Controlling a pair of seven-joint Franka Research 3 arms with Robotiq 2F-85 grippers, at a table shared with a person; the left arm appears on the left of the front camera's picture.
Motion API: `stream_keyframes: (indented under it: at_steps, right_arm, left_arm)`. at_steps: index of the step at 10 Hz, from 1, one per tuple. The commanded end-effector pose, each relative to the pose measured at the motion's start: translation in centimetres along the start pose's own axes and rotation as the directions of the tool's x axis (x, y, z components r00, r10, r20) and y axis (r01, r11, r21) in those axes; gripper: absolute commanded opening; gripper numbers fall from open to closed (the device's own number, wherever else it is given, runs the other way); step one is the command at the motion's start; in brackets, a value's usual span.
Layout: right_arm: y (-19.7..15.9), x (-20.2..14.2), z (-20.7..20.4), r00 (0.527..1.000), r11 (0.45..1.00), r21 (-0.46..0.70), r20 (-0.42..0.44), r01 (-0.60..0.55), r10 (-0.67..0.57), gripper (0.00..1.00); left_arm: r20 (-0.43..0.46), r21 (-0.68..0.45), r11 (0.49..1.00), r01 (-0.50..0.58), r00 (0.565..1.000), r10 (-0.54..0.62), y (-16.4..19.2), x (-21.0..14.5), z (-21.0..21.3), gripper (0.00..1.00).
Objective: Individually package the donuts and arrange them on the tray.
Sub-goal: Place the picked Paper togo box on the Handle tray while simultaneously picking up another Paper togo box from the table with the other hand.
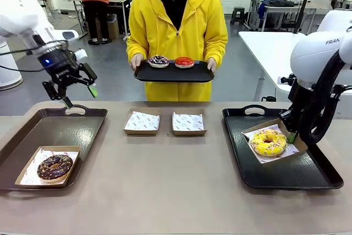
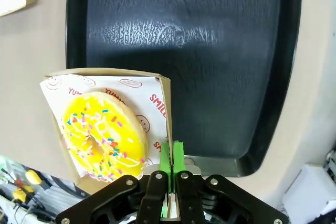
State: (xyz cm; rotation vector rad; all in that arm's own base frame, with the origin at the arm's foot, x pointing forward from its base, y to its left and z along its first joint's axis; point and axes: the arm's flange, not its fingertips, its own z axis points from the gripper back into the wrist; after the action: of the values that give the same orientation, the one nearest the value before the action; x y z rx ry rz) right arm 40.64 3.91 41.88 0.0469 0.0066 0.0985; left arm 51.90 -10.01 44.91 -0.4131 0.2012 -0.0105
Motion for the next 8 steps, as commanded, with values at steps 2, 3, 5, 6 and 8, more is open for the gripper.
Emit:
stream_keyframes:
  at_steps: [2, 3, 5, 6, 8]
  right_arm:
    - [0.2, 0.0, 0.7, 1.000, 1.000, -0.002, 0.008, -0.005, 0.005, 0.02]
    - [0.2, 0.0, 0.7, 1.000, 1.000, -0.002, 0.008, -0.005, 0.005, 0.02]
    - [0.2, 0.0, 0.7, 1.000, 1.000, -0.002, 0.008, -0.005, 0.005, 0.02]
    - [0.2, 0.0, 0.7, 1.000, 1.000, -0.002, 0.008, -0.005, 0.005, 0.02]
    - [0.2, 0.0, 0.7, 1.000, 1.000, -0.002, 0.008, -0.005, 0.005, 0.02]
  left_arm:
    - [0.067, 0.146, 0.989, 0.030, 0.997, -0.040, -2.3, 0.5, -4.7, 1.00]
    - [0.090, 0.192, 0.980, 0.054, 0.993, -0.072, -3.3, 0.5, -5.7, 1.00]
    - [0.128, 0.261, 0.962, 0.077, 0.985, -0.113, -4.6, 0.0, -6.7, 1.00]
    - [0.073, 0.178, 0.980, 0.091, 0.992, -0.105, -3.7, 0.8, -6.1, 1.00]
    - [0.073, 0.178, 0.980, 0.091, 0.992, -0.105, -3.7, 0.8, -6.1, 1.00]
